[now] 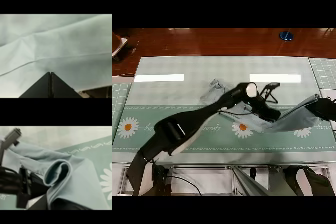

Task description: Fold the shirts.

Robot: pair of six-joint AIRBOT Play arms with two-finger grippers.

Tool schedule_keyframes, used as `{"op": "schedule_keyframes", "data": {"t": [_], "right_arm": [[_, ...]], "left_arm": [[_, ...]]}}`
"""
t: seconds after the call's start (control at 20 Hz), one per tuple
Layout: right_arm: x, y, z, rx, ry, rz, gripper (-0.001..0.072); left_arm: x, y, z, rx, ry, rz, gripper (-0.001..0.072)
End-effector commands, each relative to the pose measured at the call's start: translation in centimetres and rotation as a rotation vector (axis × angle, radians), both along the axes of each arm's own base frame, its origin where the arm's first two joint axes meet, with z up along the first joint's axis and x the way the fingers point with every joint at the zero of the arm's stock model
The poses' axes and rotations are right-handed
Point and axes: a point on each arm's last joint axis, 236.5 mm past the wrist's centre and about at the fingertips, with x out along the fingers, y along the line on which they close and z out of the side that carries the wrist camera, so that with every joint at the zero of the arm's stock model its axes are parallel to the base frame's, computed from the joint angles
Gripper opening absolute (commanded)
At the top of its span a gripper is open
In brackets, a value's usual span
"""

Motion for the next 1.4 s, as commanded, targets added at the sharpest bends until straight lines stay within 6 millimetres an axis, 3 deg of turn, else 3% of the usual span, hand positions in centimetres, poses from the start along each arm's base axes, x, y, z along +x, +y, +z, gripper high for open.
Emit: {"op": "schedule_keyframes", "data": {"t": [0.0, 0.15, 0.25, 0.35, 0.5, 0.65, 0.8, 0.9, 1.1, 1.15, 1.2, 1.3, 1.35], "right_arm": [[1.5, 1.8, 2.8, 0.051, -0.056, 0.066, 0.0029], [4.3, 5.5, 5.1, 0.068, -0.075, 0.21, 0.0029], [7.1, 9.9, 6.0, 0.085, -0.097, 0.324, 0.0029], [10.0, 15.1, 5.5, 0.106, -0.1, 0.428, 0.0029], [13.3, 23.1, 2.1, 0.131, -0.026, 0.561, 0.003], [15.7, 29.2, -2.3, 0.143, 0.054, 0.633, 0.003], [17.6, 33.3, -6.6, 0.144, 0.102, 0.668, 0.003], [18.2, 35.0, -9.4, 0.164, 0.147, 0.672, 0.003], [17.5, 37.5, -12.1, 0.25, 0.217, 0.67, 0.0036], [17.2, 38.0, -12.4, 0.262, 0.232, 0.669, 0.0171], [16.6, 38.6, -12.4, 0.275, 0.233, 0.693, 0.0422], [16.2, 38.3, -11.6, 0.282, 0.231, 0.725, 0.0416], [16.3, 37.2, -10.7, 0.28, 0.237, 0.727, 0.0416]], "left_arm": [[8.2, 7.6, 4.3, 0.014, -0.036, 0.108, 0.002], [16.0, 21.6, 8.6, 0.115, -0.136, 0.328, 0.002], [17.6, 30.7, 11.8, 0.156, -0.198, 0.494, 0.002], [16.5, 37.7, 14.8, 0.155, -0.282, 0.632, 0.002], [12.4, 44.2, 17.6, 0.138, -0.394, 0.82, 0.0021], [7.5, 46.2, 17.4, 0.133, -0.447, 0.899, 0.0021], [4.0, 45.9, 15.5, 0.136, -0.438, 0.898, 0.0021], [2.9, 45.9, 14.1, 0.145, -0.417, 0.9, 0.0021], [2.8, 45.8, 12.9, 0.155, -0.388, 0.897, 0.0021], [3.0, 45.9, 12.9, 0.154, -0.39, 0.9, 0.0021], [3.1, 45.9, 12.9, 0.154, -0.392, 0.905, 0.0021], [3.6, 46.1, 12.8, 0.154, -0.395, 0.915, 0.0021], [3.9, 46.2, 12.6, 0.155, -0.394, 0.919, 0.0021]]}}
